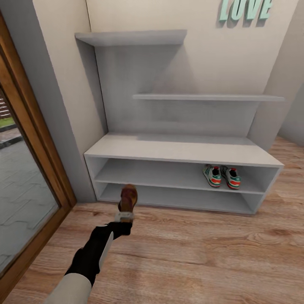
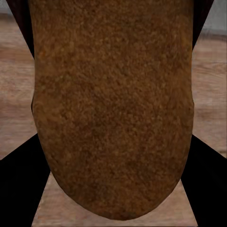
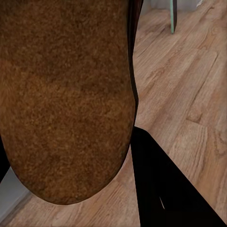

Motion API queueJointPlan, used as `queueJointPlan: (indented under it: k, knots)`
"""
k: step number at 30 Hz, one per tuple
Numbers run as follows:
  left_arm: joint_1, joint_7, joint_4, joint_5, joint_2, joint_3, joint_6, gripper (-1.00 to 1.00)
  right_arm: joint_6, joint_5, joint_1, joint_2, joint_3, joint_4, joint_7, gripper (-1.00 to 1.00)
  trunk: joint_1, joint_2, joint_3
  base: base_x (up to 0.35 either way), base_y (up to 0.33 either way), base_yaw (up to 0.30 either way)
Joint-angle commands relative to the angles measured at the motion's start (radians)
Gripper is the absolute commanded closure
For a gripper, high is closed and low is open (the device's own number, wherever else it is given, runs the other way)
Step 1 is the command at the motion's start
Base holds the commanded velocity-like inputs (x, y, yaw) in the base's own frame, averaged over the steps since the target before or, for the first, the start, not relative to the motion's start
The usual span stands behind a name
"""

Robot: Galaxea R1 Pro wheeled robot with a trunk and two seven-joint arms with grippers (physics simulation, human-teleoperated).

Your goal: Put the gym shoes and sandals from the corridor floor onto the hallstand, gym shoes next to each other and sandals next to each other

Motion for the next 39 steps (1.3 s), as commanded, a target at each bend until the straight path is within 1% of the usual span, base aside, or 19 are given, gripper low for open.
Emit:
queueJointPlan:
  k: [1,2,3,5,6,10,11,14,16,17,19,22,25,26,27,28,30,33,39]
  knots:
    - [-0.013,0.018,0.009,-0.008,-0.005,0.005,0.024,1.00,0.005,-0.014,-0.001,0.000,-0.001,-0.001,-0.006,1.00,0.000,0.000,-0.001,0.000,0.000,0.000]
    - [-0.030,0.040,0.017,-0.008,-0.010,0.005,0.077,1.00,0.005,-0.014,-0.001,0.000,-0.001,-0.001,-0.006,1.00,0.000,0.000,-0.001,0.000,0.000,0.000]
    - [-0.036,0.045,0.019,-0.009,-0.011,0.005,0.097,1.00,0.005,-0.014,-0.001,0.000,-0.001,-0.001,-0.006,1.00,0.000,0.000,-0.001,0.000,0.000,0.000]
    - [-0.062,0.056,0.022,-0.010,-0.014,0.005,0.170,1.00,0.005,-0.014,-0.001,0.000,-0.001,-0.001,-0.006,1.00,0.000,0.000,-0.001,0.000,0.000,0.000]
    - [-0.081,0.059,0.024,-0.009,-0.016,0.005,0.192,1.00,0.005,-0.014,-0.001,0.000,-0.001,-0.001,-0.006,1.00,0.000,0.000,-0.001,0.000,0.000,0.000]
    - [-0.145,0.063,0.027,-0.008,-0.022,0.004,0.234,1.00,0.005,-0.014,-0.001,0.000,-0.001,-0.001,-0.006,1.00,0.000,0.000,-0.001,0.000,0.000,0.000]
    - [-0.160,0.064,0.031,-0.008,-0.022,0.003,0.257,1.00,0.005,-0.014,-0.001,0.001,-0.001,-0.001,-0.006,1.00,0.000,0.000,-0.001,0.000,0.000,0.000]
    - [-0.206,0.061,0.039,-0.009,-0.022,-0.008,0.359,1.00,0.005,-0.014,-0.001,0.001,-0.001,-0.001,-0.006,1.00,0.000,0.000,-0.001,0.000,0.000,0.000]
    - [-0.226,0.061,0.041,-0.009,-0.022,-0.017,0.387,1.00,0.005,-0.014,-0.001,0.001,-0.001,-0.001,-0.006,1.00,0.000,0.000,-0.001,0.000,0.000,0.000]
    - [-0.252,0.060,0.042,-0.009,-0.022,-0.023,0.408,1.00,0.005,-0.014,-0.001,0.001,-0.001,-0.001,-0.006,1.00,0.000,0.000,-0.001,0.000,0.000,0.000]
    - [-0.260,0.060,0.043,-0.010,-0.022,-0.031,0.415,1.00,0.005,-0.014,-0.001,0.001,-0.001,-0.001,-0.006,1.00,0.000,0.000,-0.001,0.000,0.000,0.000]
    - [-0.265,0.059,0.047,-0.009,-0.022,-0.088,0.415,1.00,0.005,-0.014,-0.001,0.001,0.000,-0.001,-0.006,1.00,0.000,0.000,-0.001,0.000,0.000,0.000]
    - [-0.266,0.059,0.069,-0.009,-0.022,-0.120,0.402,1.00,0.005,-0.014,-0.001,0.001,-0.001,-0.001,-0.006,1.00,0.000,0.000,-0.001,0.000,0.000,0.000]
    - [-0.266,0.059,0.089,-0.009,-0.022,-0.126,0.379,1.00,0.005,-0.014,-0.001,0.001,-0.001,-0.001,-0.006,1.00,0.000,0.000,-0.001,0.000,0.000,0.000]
    - [-0.266,0.059,0.149,-0.009,-0.022,-0.134,0.300,1.00,0.005,-0.014,-0.001,0.001,-0.001,-0.001,-0.006,1.00,0.000,0.000,-0.001,0.000,0.000,0.000]
    - [-0.266,0.059,0.180,-0.009,-0.022,-0.136,0.262,1.00,0.005,-0.014,-0.001,0.001,-0.001,-0.001,-0.006,1.00,0.000,0.000,-0.001,0.000,0.000,0.000]
    - [-0.266,0.059,0.231,-0.006,-0.022,-0.138,0.209,1.00,0.005,-0.014,-0.001,0.000,-0.001,-0.001,-0.006,1.00,0.000,0.000,-0.001,0.000,0.000,0.000]
    - [-0.266,0.059,0.254,0.002,-0.022,-0.139,0.187,1.00,0.005,-0.013,-0.001,0.001,0.000,-0.001,-0.006,1.00,0.000,0.000,-0.001,0.000,0.000,0.000]
    - [-0.266,0.059,0.259,0.004,-0.022,-0.139,0.180,1.00,0.004,-0.014,-0.001,0.003,-0.001,-0.001,-0.006,1.00,0.000,0.000,-0.001,0.000,0.000,0.000]
